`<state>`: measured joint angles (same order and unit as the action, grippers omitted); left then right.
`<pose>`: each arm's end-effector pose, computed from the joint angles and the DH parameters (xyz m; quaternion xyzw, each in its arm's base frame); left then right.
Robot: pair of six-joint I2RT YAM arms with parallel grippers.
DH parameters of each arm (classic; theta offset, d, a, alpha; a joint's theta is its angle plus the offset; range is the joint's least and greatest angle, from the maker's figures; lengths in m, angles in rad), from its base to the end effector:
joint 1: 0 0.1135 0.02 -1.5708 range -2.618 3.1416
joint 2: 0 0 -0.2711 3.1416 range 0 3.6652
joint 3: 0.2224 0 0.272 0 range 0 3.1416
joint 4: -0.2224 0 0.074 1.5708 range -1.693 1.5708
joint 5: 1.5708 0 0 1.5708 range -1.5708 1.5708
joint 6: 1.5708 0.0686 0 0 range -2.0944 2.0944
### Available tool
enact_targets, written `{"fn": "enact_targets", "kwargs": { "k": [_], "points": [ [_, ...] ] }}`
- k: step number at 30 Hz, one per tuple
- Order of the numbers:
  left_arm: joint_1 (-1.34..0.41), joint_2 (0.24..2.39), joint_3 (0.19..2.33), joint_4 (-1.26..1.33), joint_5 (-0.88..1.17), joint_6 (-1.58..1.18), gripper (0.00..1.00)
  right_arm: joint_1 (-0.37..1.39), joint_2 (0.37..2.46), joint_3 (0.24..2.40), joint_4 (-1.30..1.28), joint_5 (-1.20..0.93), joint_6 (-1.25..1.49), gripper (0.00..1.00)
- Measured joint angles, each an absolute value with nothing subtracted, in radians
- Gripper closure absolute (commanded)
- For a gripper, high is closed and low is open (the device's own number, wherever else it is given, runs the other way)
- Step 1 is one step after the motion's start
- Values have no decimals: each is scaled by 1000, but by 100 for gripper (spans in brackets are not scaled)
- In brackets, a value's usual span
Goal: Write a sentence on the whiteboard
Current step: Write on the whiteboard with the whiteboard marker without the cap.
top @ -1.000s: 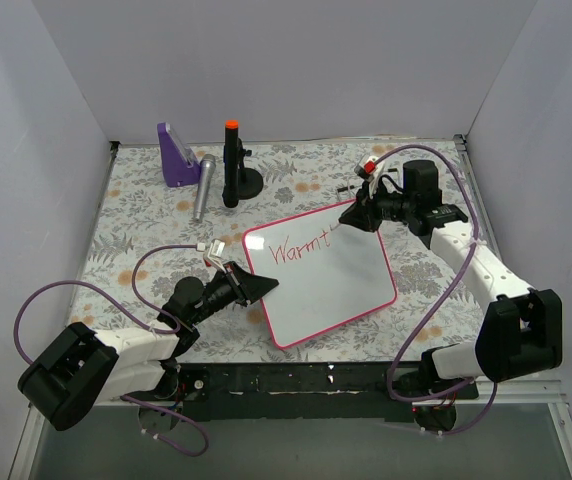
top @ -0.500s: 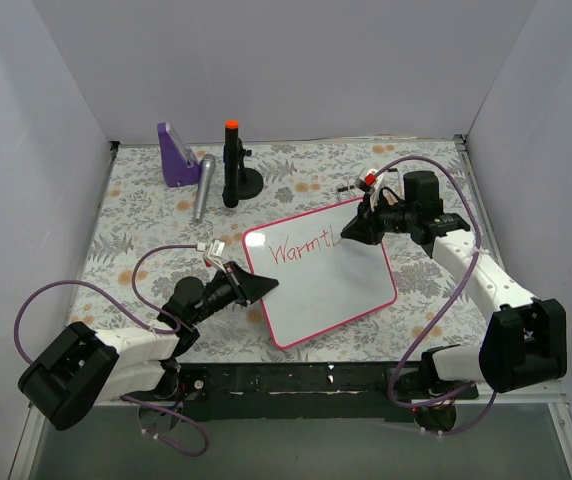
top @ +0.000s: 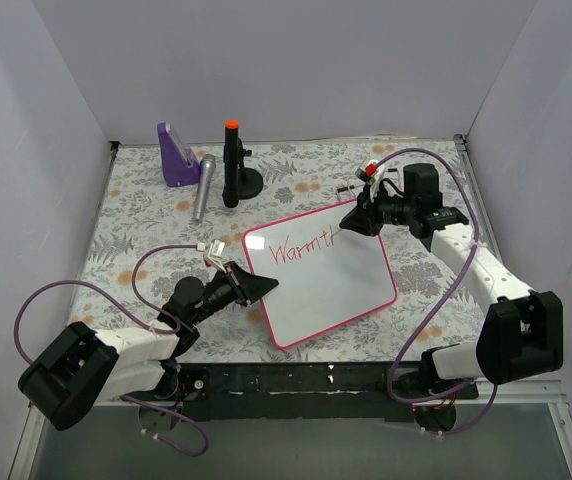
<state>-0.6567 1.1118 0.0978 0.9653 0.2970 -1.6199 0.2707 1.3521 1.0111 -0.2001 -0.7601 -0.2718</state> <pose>0.1703 -0.1566 0.1562 -0.2413 0.6820 -0.6642 0.1886 0.3124 0.1357 0.2822 -0.3925 0.7298 0.3226 0.4574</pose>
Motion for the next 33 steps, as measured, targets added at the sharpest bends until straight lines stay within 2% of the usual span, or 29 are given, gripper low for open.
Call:
{"fn": "enact_targets", "kwargs": {
  "k": [14,33],
  "points": [
    [-657,1112,98,965,297,-1620,100,241,1361,1019,-185,-758,-276,99],
    [-657,1113,98,971,301,-1607,100,189,1311,1002,-306,-765,-340,99]
  ]
}}
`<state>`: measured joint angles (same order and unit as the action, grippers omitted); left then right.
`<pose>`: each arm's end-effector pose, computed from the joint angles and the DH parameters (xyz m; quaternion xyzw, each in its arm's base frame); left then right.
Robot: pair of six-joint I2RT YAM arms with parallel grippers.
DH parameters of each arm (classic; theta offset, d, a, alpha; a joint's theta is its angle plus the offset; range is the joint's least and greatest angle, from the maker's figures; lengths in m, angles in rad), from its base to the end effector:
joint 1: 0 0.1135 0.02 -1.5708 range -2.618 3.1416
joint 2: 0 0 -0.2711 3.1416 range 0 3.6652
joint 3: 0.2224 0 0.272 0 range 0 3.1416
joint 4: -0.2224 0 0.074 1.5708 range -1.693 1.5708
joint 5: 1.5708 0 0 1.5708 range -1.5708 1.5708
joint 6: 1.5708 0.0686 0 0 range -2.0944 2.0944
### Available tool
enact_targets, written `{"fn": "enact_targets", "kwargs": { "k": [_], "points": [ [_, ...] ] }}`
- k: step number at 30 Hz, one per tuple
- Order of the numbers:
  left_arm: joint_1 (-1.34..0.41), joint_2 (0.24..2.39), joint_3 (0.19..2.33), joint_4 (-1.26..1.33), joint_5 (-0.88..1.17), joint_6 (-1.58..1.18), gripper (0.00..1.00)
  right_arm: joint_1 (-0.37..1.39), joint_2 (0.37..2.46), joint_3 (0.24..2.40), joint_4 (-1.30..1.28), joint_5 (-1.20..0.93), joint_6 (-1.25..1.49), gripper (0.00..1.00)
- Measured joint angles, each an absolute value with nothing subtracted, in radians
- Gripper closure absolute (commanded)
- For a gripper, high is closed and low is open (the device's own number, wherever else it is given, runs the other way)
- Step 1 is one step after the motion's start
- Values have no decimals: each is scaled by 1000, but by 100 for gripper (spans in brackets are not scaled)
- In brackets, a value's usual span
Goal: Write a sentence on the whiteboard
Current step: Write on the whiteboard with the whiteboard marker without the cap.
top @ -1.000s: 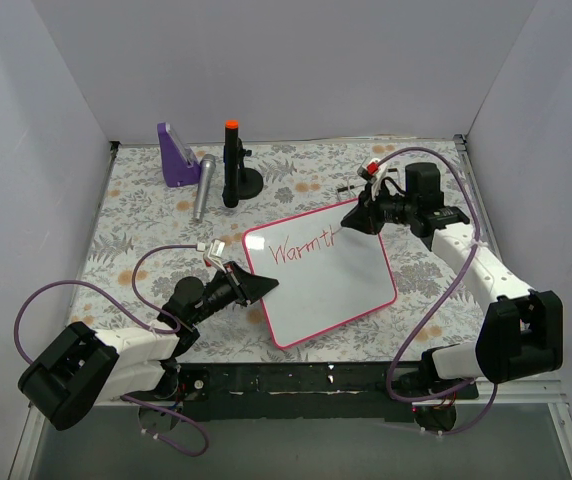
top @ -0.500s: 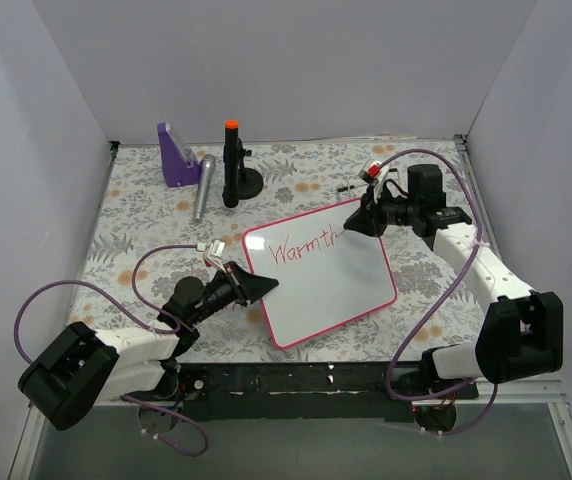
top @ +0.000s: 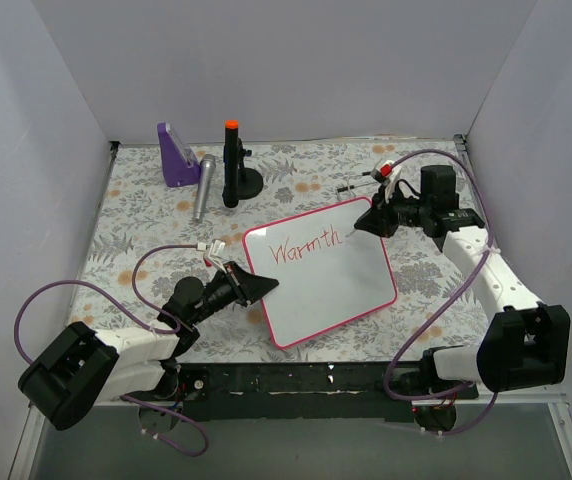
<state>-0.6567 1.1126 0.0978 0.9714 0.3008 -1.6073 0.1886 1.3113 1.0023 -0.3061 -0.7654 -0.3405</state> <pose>0.1701 -0.1568 0.1569 -0.2346 0.6824 -0.6650 0.1925 0.3076 0.1071 0.2808 -0.3811 0.7502 0.2983 0.4505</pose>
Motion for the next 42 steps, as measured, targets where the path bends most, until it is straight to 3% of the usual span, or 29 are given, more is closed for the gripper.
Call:
{"fn": "enact_targets", "kwargs": {
  "k": [11,42],
  "points": [
    [-657,1113,98,973,303,-1603,100,176,1184,1045,-312,-875,-332,99],
    [-658,1034,91,919,315,-1557,100,140,1174,1037,-281,-978,-319,99]
  ]
}}
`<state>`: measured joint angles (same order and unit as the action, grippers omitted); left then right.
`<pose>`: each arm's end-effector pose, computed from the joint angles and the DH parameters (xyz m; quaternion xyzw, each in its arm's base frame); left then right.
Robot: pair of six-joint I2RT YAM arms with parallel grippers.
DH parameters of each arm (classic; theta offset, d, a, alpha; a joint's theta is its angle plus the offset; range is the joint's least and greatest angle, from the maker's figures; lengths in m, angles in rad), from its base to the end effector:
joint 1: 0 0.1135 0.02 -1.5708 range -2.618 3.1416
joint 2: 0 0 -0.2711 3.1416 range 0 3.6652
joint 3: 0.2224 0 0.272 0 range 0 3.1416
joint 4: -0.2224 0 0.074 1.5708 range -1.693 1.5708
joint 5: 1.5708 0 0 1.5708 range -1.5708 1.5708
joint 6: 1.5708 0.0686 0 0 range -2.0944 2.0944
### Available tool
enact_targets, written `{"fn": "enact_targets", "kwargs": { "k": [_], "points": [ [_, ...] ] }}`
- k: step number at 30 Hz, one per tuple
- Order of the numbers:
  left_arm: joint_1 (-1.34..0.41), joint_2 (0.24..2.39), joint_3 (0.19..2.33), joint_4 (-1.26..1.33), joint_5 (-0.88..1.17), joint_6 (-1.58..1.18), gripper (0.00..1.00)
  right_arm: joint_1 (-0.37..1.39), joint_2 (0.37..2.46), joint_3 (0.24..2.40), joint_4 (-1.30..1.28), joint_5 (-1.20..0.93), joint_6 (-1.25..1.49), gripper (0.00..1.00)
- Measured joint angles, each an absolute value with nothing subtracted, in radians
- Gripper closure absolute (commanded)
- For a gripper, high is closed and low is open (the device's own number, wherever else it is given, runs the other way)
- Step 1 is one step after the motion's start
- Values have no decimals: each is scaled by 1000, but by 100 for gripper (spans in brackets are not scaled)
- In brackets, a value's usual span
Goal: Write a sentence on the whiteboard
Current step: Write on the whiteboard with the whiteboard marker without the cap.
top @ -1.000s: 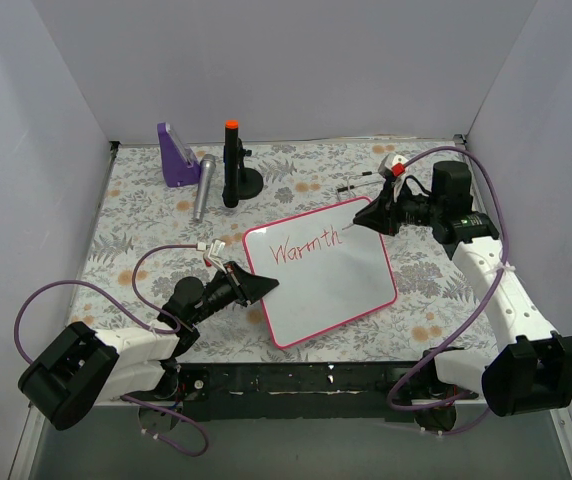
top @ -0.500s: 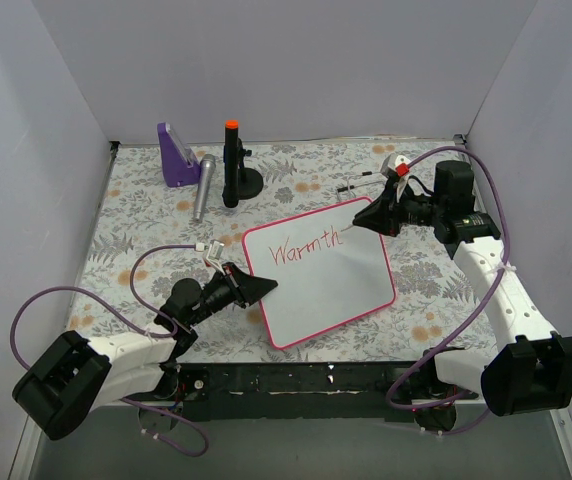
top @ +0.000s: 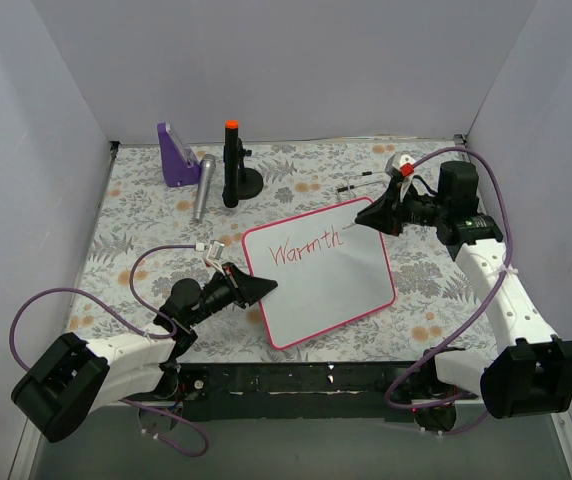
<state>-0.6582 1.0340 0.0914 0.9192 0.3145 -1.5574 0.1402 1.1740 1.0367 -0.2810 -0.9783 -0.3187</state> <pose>0.1650 -0.1544 0.1638 -0.2085 0.6839 -0.6675 0.2080 0.2781 0.0967 0.3410 -0.4177 0.6626 0.3496 0.5142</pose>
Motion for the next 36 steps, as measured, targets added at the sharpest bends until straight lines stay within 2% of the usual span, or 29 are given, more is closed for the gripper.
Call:
{"fn": "enact_targets", "kwargs": {
  "k": [36],
  "points": [
    [-659,1004,74,919,335,-1541,100,131,1157,1030,-282,-998,-333,99]
  ]
}}
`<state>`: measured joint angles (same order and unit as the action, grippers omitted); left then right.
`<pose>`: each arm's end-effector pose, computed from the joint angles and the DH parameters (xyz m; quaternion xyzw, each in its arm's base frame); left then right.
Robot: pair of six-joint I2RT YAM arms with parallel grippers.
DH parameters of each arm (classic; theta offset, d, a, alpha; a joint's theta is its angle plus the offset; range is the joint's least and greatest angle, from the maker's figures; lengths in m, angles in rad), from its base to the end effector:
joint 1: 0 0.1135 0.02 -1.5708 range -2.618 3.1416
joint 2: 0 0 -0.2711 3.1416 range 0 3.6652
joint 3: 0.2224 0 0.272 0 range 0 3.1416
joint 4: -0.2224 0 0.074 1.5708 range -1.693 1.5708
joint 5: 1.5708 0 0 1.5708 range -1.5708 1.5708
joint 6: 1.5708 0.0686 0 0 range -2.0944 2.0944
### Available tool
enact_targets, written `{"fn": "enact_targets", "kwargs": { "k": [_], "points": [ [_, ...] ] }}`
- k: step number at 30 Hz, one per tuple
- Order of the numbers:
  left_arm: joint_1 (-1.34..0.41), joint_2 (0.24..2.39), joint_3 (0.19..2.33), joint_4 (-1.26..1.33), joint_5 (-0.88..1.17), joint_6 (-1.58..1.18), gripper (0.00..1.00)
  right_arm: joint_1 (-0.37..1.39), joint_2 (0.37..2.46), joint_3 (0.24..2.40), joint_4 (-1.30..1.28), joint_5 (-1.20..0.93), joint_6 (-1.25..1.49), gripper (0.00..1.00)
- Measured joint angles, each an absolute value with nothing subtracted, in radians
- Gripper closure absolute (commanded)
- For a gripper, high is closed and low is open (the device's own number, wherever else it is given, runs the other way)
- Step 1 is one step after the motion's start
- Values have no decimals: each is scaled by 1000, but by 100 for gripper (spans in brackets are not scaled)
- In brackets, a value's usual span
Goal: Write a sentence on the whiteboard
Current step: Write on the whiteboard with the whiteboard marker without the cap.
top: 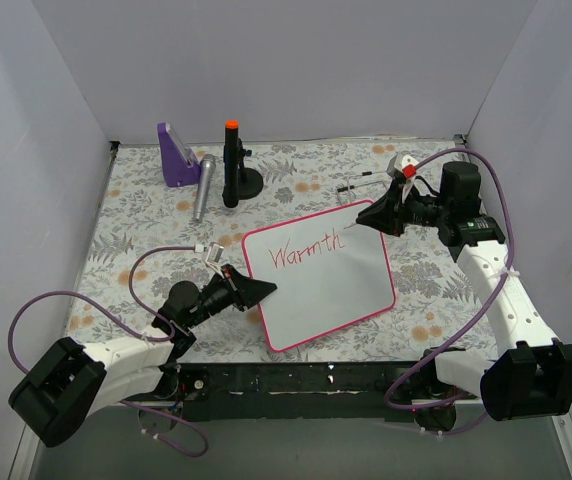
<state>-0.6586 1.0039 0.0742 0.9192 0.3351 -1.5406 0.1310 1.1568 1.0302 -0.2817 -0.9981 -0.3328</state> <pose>0.1601 -0.1525 0.1640 -0.1931 0.6839 -0.6718 0.2092 0.2738 0.0942 0.3436 -0.4244 0.6538 0.3494 0.5199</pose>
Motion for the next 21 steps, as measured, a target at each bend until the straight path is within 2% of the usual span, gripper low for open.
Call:
{"fn": "enact_targets", "kwargs": {
  "k": [21],
  "points": [
    [-659,991,72,908,334,-1540,100,131,1156,1030,-299,-997,-374,99]
  ]
}}
